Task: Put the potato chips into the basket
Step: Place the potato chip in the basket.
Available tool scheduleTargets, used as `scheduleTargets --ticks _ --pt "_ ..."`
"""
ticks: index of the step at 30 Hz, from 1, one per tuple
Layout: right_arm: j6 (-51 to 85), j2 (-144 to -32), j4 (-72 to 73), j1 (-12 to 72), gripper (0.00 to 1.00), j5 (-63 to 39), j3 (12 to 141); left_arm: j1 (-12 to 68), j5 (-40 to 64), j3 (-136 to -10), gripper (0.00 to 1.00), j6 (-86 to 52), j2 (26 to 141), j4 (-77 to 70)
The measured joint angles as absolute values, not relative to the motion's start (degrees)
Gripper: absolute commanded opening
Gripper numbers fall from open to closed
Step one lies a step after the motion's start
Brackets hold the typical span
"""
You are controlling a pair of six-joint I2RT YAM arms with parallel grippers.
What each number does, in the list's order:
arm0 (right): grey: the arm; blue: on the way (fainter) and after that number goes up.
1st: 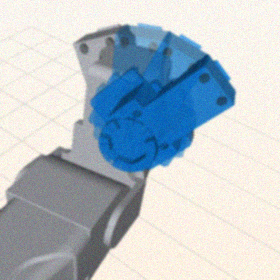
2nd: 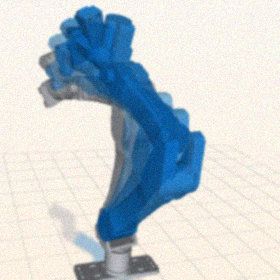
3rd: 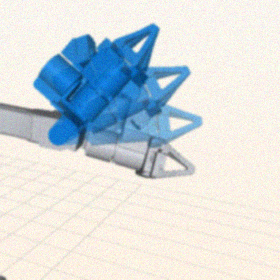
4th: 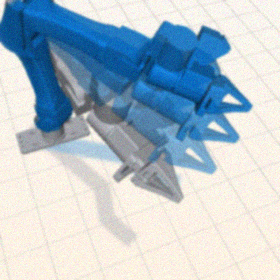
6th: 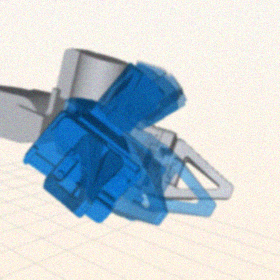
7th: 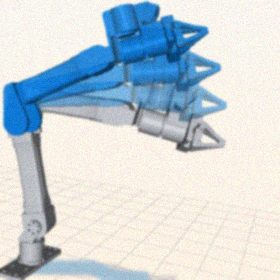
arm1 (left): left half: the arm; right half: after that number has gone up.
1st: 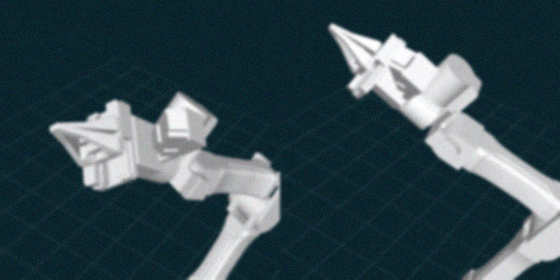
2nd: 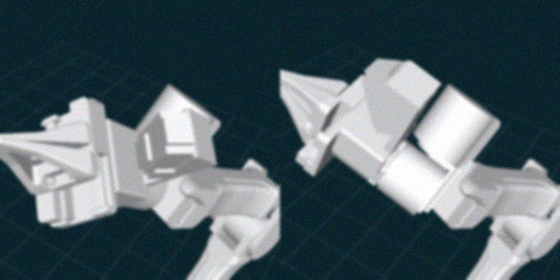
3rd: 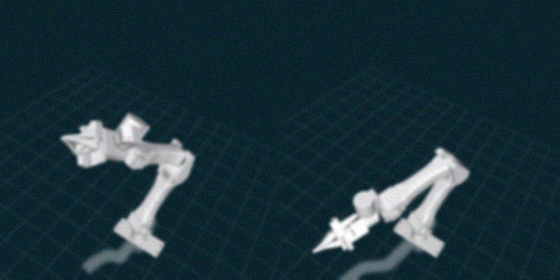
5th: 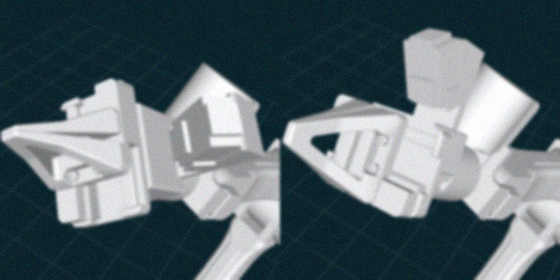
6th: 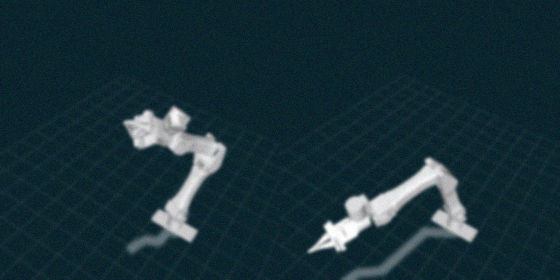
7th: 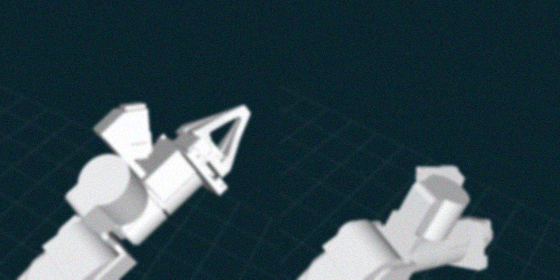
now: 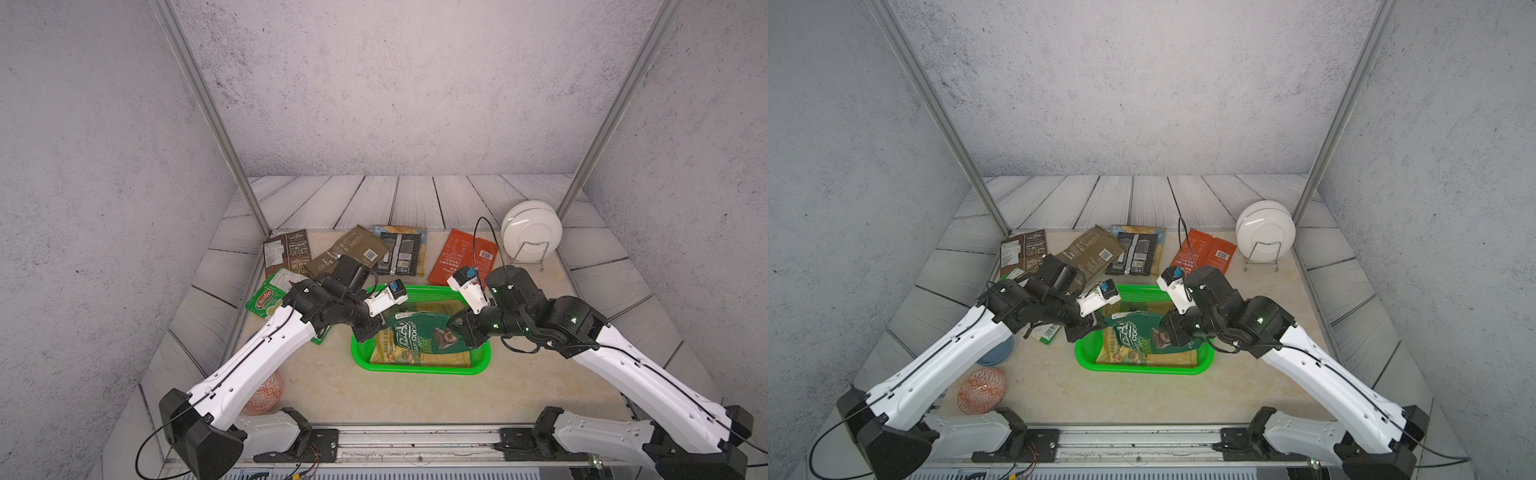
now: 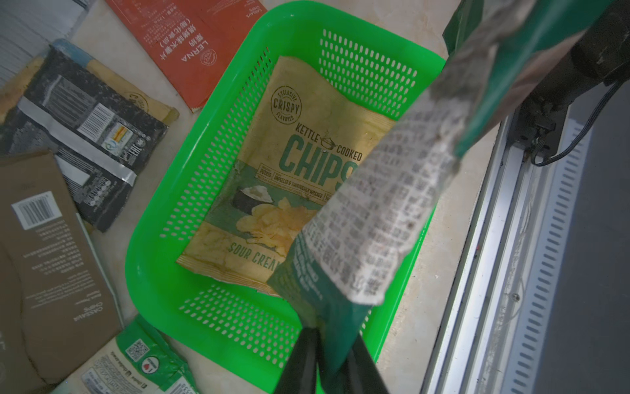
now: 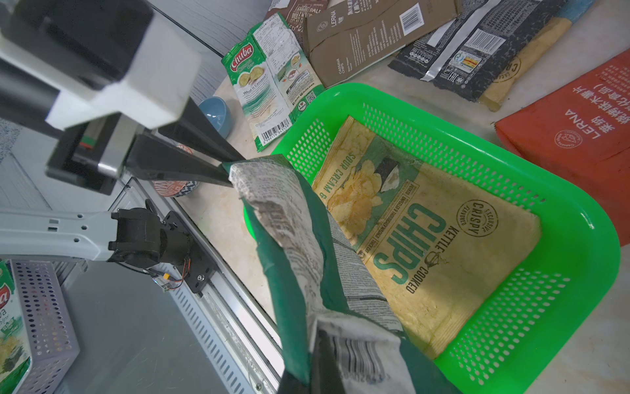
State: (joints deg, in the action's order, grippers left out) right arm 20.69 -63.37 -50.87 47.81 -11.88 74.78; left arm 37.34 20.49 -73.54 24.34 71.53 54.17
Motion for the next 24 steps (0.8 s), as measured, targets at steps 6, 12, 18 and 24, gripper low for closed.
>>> scheduleTargets --ticks 6,12,18,24 --pt "20.27 -63.37 -50.74 47.81 0.00 -11.33 74.63 37.34 19.25 -74.81 0.00 25.61 71.53 55.81" --pt "20.27 -63.37 -49.71 47.83 0.00 -10.94 70.94 37.36 18.20 -78.11 0.00 28.88 71.26 62.19" --pt "20.73 -63.37 -46.15 47.99 0.00 -13.45 65.91 37.47 18.04 -76.40 0.00 30.92 70.26 65.34" --pt "21.23 -63.59 -44.12 48.05 0.00 -16.19 62.81 37.52 18.02 -72.44 0.00 30.83 69.89 65.08"
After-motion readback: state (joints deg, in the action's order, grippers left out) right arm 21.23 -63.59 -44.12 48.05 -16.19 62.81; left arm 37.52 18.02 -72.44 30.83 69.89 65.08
